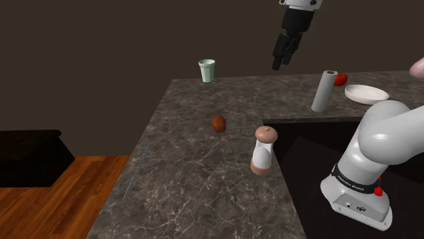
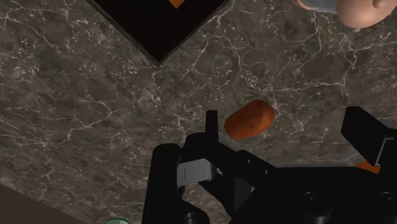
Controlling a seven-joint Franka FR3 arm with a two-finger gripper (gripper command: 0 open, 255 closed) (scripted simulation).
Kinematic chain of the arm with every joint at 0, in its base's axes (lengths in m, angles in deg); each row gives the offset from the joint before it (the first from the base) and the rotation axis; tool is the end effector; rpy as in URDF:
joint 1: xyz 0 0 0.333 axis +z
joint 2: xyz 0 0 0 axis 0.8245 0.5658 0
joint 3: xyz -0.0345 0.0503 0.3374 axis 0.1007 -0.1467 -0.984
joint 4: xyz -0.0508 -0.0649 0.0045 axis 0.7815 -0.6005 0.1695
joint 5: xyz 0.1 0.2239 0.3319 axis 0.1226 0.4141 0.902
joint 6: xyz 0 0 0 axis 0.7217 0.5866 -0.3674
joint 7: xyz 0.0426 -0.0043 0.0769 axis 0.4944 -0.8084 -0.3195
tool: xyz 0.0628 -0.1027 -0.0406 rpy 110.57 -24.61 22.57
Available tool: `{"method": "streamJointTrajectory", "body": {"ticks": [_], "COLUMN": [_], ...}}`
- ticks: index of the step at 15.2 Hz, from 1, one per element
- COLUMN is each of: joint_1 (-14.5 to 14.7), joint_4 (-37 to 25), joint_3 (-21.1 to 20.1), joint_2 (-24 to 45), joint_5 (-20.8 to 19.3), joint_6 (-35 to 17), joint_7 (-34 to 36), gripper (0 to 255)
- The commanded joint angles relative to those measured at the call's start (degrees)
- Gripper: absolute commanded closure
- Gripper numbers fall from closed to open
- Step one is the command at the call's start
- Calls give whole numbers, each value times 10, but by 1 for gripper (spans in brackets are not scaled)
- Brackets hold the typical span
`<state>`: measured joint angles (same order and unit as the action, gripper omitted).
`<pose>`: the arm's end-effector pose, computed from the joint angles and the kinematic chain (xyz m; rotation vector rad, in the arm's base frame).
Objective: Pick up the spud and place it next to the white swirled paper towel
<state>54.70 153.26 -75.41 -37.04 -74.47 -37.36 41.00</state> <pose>0.3042 0.0335 0.6272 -3.0522 -0.0441 -0.2053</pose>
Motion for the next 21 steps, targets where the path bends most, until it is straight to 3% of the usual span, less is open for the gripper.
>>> {"method": "streamJointTrajectory", "body": {"ticks": [1, 12, 17, 21], "joint_1": [0, -61, -104, -140], "joint_4": [0, 37, 12, -24], "joint_3": [0, -167, -239, -290], "joint_2": [0, 141, 245, 344], "joint_5": [0, 21, -9, -64], "joint_6": [0, -175, -243, -283], "joint_7": [0, 276, 415, 540], "gripper": [0, 0, 0, 0]}}
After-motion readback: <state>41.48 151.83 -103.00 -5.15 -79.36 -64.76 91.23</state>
